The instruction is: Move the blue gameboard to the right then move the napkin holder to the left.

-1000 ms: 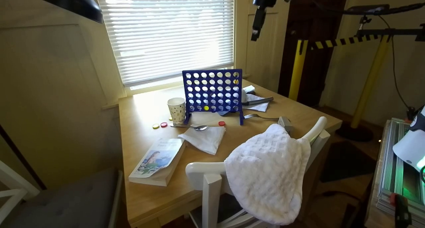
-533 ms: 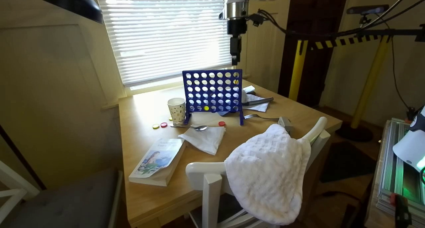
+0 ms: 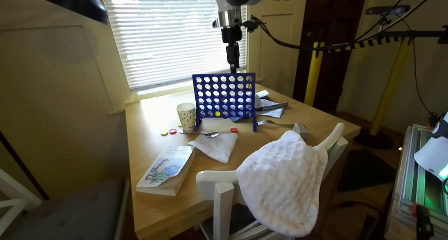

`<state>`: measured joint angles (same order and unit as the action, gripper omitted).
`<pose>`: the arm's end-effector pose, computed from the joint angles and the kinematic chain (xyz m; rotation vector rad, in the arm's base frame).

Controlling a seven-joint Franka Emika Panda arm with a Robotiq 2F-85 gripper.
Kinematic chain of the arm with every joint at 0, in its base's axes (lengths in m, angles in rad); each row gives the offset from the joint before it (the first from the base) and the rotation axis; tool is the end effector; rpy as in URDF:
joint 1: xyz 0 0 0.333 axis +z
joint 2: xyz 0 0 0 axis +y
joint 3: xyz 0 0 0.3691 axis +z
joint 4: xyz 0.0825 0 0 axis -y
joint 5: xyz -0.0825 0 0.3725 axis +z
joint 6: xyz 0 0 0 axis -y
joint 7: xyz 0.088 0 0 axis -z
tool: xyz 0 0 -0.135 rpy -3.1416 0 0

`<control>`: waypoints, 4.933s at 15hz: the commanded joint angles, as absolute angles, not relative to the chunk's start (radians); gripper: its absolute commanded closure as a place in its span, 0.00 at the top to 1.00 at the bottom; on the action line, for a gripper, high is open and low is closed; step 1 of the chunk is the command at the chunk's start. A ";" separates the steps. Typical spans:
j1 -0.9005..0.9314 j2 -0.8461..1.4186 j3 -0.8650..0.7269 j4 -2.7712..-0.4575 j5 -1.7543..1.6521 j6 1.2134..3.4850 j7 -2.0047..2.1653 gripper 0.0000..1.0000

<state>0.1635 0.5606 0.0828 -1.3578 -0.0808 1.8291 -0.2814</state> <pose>0.7033 0.1549 0.4111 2.9945 0.8305 -0.1367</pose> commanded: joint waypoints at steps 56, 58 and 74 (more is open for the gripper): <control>0.085 0.316 0.060 -1.614 0.050 2.257 0.138 0.17; 0.070 0.354 0.074 -1.558 0.150 2.270 0.191 0.04; -0.027 0.369 0.003 -1.602 0.424 2.229 0.438 0.17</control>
